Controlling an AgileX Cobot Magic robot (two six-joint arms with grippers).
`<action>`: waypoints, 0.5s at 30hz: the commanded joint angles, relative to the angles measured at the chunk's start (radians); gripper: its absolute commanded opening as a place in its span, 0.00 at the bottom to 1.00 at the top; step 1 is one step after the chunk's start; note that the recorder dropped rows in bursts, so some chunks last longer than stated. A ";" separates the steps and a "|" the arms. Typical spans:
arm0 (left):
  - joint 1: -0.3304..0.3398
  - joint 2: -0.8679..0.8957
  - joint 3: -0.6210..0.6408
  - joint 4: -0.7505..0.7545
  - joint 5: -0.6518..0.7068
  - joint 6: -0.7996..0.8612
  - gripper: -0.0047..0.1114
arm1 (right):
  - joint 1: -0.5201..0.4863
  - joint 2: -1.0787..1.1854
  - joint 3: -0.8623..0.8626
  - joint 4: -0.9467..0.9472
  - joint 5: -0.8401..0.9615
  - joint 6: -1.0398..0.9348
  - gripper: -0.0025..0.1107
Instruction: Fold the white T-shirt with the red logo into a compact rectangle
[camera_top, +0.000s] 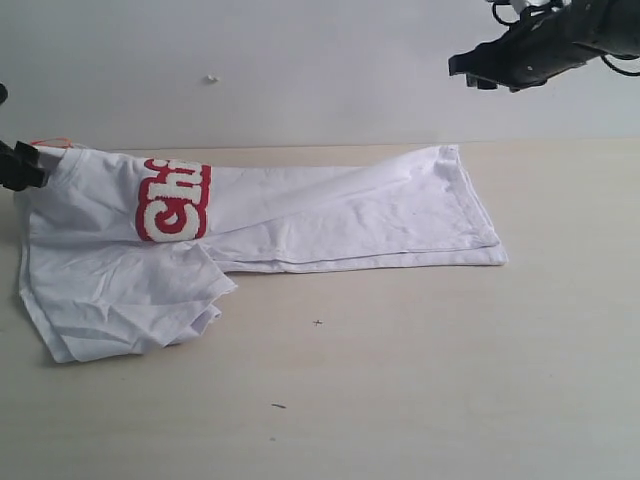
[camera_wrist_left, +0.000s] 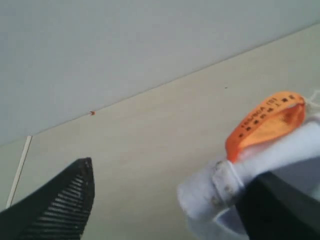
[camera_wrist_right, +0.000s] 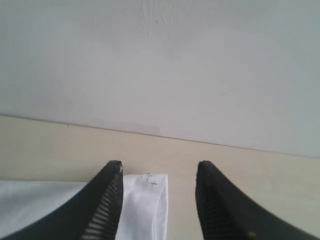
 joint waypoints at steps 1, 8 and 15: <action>0.002 -0.003 -0.006 -0.022 -0.002 -0.011 0.67 | -0.006 -0.003 -0.012 -0.054 0.050 0.125 0.35; 0.002 -0.005 -0.006 -0.016 0.003 -0.016 0.67 | 0.012 0.028 -0.012 0.036 0.309 -0.083 0.02; 0.000 -0.038 -0.033 -0.052 0.117 -0.054 0.66 | 0.064 0.135 -0.012 -0.005 0.425 -0.124 0.02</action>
